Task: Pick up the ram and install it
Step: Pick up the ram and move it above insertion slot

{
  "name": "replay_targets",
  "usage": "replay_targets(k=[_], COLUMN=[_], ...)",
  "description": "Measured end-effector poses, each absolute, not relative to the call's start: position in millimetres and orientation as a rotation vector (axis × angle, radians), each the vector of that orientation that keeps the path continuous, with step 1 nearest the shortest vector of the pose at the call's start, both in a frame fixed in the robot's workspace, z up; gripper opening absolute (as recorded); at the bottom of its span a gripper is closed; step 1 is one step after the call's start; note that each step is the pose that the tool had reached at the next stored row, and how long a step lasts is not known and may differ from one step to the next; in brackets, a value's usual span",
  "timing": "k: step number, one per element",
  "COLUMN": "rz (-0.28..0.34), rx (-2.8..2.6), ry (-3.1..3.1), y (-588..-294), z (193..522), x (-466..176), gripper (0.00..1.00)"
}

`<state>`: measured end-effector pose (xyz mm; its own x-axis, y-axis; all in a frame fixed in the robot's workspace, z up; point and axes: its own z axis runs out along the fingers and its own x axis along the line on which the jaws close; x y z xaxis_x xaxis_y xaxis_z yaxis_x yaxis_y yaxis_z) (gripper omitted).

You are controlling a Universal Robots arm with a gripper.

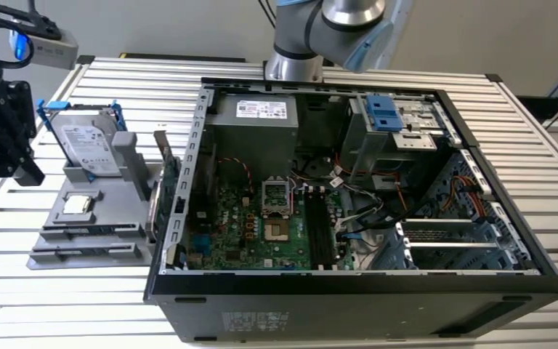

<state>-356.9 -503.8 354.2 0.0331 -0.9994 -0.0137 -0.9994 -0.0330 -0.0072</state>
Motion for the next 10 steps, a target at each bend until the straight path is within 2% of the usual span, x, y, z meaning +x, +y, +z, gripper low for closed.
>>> replay_targets(k=[4,5,10], rz=[0.007,0.008,0.008], rx=[-2.247,-2.247,-2.247], ry=[2.174,2.174,2.174], y=[-503.8,-503.8,-503.8], z=[354.1,354.1,354.1], x=[-356.9,-356.9,-356.9], gripper=[0.0,1.0,1.0])
